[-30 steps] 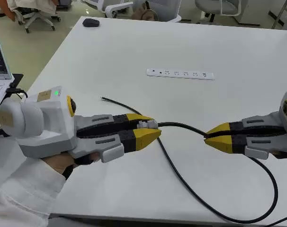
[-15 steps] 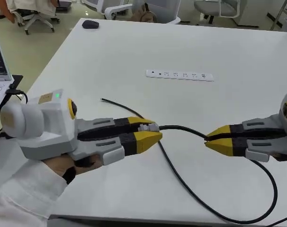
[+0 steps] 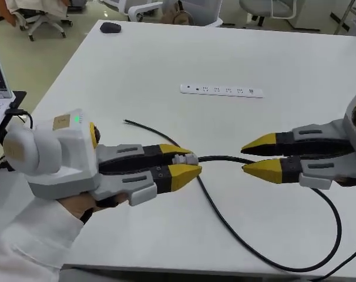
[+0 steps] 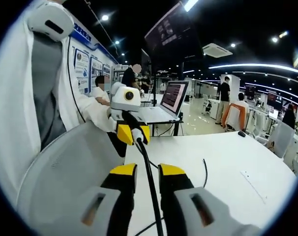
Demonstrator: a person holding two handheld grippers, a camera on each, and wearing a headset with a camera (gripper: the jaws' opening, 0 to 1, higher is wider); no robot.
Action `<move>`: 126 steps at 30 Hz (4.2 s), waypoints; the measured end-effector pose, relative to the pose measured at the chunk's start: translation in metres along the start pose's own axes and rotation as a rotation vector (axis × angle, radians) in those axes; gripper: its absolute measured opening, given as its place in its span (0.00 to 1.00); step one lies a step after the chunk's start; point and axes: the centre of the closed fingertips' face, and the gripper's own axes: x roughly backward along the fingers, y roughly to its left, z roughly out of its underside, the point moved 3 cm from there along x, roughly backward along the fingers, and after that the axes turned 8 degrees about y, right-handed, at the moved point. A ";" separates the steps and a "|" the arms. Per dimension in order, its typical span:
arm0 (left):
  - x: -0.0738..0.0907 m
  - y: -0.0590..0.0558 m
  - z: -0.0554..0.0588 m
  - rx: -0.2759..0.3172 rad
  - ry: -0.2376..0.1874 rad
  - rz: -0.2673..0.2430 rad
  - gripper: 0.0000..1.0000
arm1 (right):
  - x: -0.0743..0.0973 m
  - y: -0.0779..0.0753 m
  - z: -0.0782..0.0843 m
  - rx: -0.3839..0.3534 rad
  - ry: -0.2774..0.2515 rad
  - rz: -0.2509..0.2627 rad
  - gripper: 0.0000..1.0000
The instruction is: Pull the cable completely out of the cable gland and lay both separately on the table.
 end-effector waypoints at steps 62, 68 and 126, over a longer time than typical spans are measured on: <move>0.007 0.010 -0.005 0.010 -0.026 -0.054 0.17 | 0.013 -0.017 0.035 -0.034 0.062 0.030 0.04; 0.007 0.010 -0.004 0.008 -0.023 -0.054 0.17 | 0.015 -0.017 0.046 -0.063 0.069 0.041 0.04; 0.001 0.003 -0.003 -0.031 -0.006 -0.019 0.17 | -0.040 -0.002 -0.012 0.085 0.011 -0.032 0.06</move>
